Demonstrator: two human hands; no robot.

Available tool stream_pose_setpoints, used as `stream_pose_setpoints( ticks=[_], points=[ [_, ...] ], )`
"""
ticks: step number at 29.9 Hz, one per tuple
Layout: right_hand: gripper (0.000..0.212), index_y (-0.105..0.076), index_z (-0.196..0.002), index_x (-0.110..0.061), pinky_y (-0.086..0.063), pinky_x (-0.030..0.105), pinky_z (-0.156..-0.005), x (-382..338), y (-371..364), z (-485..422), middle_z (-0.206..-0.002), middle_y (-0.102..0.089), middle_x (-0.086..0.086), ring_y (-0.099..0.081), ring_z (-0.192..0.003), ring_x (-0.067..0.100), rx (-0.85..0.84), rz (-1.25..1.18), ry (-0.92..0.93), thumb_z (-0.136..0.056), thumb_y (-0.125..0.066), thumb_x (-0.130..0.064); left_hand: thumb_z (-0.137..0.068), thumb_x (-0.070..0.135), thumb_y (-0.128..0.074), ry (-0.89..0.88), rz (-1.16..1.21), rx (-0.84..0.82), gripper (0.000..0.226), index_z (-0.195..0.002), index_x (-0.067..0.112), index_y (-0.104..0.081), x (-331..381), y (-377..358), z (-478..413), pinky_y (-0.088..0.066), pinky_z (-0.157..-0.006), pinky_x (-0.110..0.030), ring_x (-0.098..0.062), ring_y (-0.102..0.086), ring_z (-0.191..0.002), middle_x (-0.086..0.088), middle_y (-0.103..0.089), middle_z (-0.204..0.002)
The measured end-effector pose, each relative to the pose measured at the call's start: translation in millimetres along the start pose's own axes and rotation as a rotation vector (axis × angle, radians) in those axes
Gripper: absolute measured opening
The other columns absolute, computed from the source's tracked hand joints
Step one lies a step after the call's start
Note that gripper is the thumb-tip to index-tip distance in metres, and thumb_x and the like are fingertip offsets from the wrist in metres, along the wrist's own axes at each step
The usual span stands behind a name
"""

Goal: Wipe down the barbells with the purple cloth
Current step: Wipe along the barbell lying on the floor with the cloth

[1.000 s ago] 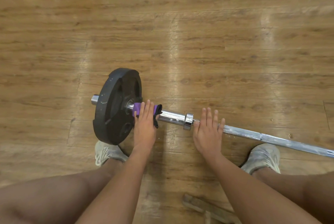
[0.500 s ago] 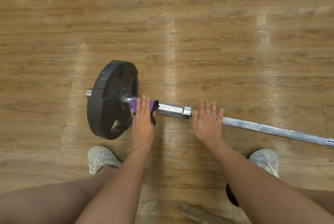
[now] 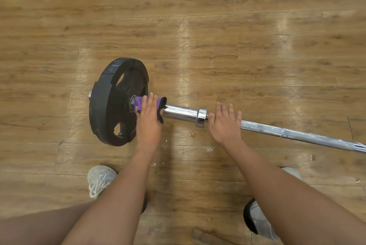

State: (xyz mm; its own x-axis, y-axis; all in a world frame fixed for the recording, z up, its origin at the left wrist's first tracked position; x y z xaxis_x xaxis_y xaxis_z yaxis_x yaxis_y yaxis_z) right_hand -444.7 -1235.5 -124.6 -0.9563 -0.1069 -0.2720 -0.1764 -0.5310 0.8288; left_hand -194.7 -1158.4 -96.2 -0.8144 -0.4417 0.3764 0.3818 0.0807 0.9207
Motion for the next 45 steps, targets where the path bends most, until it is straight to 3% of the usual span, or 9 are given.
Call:
stream_pose_setpoints(
  ticks=[6,10,14,18,22,26,30,35,45],
  points=[
    [0.059,-0.013,-0.161,-0.015,0.004,0.052,-0.124,-1.0,3.3,-4.8,-0.168,-0.016,0.004,0.0,-0.156,0.026,0.003,-0.016,-0.003,-0.108,-0.015,-0.04,-0.107,0.017,-0.045,-0.048,0.015,-0.034,0.061,-0.161,0.022,-0.017,9.4,-0.7,-1.2,-0.006,-0.126,-0.048,-0.009,0.01,-0.153,0.008,-0.007,-0.169],
    [0.059,-0.014,-0.161,-0.014,0.001,0.053,-0.124,-0.4,4.2,-6.7,-0.168,-0.018,0.005,-0.003,-0.156,0.026,-0.004,-0.013,-0.003,-0.108,-0.015,-0.041,-0.107,0.02,-0.046,-0.173,-0.002,-0.05,0.061,-0.161,0.022,-0.018,38.5,-15.6,13.6,0.004,-0.123,-0.038,-0.01,0.008,-0.154,0.008,-0.009,-0.168],
    [0.06,-0.011,-0.161,-0.014,0.002,0.051,-0.124,0.2,3.0,-6.9,-0.169,-0.013,0.005,0.001,-0.156,0.025,-0.056,-0.012,0.004,-0.109,-0.015,-0.042,-0.106,0.02,-0.048,-0.165,0.011,-0.058,0.062,-0.161,0.024,-0.017,27.9,-17.8,12.8,-0.004,-0.126,-0.043,-0.008,0.007,-0.154,0.009,-0.009,-0.168],
    [0.06,-0.01,-0.162,-0.016,0.002,0.051,-0.124,0.1,0.7,-2.4,-0.169,-0.013,0.004,0.002,-0.156,0.024,-0.063,-0.007,0.006,-0.109,-0.014,-0.042,-0.109,0.035,-0.035,-0.01,0.086,-0.032,0.056,-0.161,0.025,-0.019,2.2,0.0,5.0,-0.013,-0.124,-0.047,-0.006,0.007,-0.154,0.01,-0.009,-0.168],
    [0.059,-0.011,-0.162,-0.016,0.003,0.051,-0.124,-0.1,-3.2,5.6,-0.169,-0.014,0.003,0.001,-0.156,0.024,-0.04,-0.011,0.008,-0.109,-0.015,-0.042,-0.109,0.032,-0.037,0.052,0.107,0.006,0.053,-0.159,0.02,-0.026,-1.6,6.1,8.0,-0.015,-0.123,-0.048,-0.011,0.001,-0.154,0.005,-0.017,-0.167],
    [0.059,-0.011,-0.162,-0.016,0.003,0.051,-0.123,-1.4,-6.3,16.9,-0.169,-0.015,0.003,0.001,-0.156,0.024,-0.009,-0.012,0.01,-0.108,-0.015,-0.042,-0.101,0.009,-0.056,-0.173,0.028,-0.055,0.066,-0.159,0.023,-0.026,32.6,-14.3,27.3,-0.006,-0.122,-0.042,-0.009,0.002,-0.154,0.009,-0.017,-0.166],
    [0.06,-0.009,-0.162,-0.016,0.004,0.051,-0.124,-0.8,-13.3,25.8,-0.169,-0.013,0.002,0.002,-0.156,0.024,-0.034,-0.016,0.007,-0.109,-0.013,-0.042,-0.101,0.013,-0.055,-0.24,0.037,-0.068,0.06,-0.157,0.018,-0.033,40.1,-14.6,38.9,-0.01,-0.124,-0.047,-0.011,-0.006,-0.152,0.006,-0.024,-0.164],
    [0.06,-0.011,-0.162,-0.016,0.002,0.051,-0.124,0.2,-20.5,36.9,-0.169,-0.014,0.002,0.0,-0.156,0.024,-0.013,-0.016,0.008,-0.108,-0.013,-0.043,-0.107,0.021,-0.046,0.033,0.097,-0.044,0.052,-0.157,0.024,-0.031,-1.6,0.0,26.3,-0.017,-0.124,-0.056,-0.01,-0.007,-0.154,0.01,-0.026,-0.164],
    [0.06,-0.008,-0.162,-0.018,0.007,0.049,-0.123,0.2,-31.2,60.5,-0.169,-0.014,0.001,0.002,-0.156,0.023,0.018,-0.038,0.004,-0.108,-0.013,-0.042,-0.108,0.034,-0.037,0.105,0.093,-0.028,0.047,-0.148,0.012,-0.045,-27.3,24.8,16.8,-0.016,-0.124,-0.052,-0.023,-0.027,-0.15,-0.006,-0.046,-0.154]
  ],
)
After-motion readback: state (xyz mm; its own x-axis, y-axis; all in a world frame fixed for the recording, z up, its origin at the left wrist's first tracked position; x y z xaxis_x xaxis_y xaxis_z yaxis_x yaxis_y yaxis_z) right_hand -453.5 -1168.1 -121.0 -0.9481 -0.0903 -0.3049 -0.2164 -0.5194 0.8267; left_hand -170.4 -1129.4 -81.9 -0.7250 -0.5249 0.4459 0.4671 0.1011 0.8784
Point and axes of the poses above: each hand's wrist, its own z-axis away from the middle knuckle, its own y-axis out of the back of the hand, x = y × z, the point moved 10 cm from there along -z, towards the middle knuckle
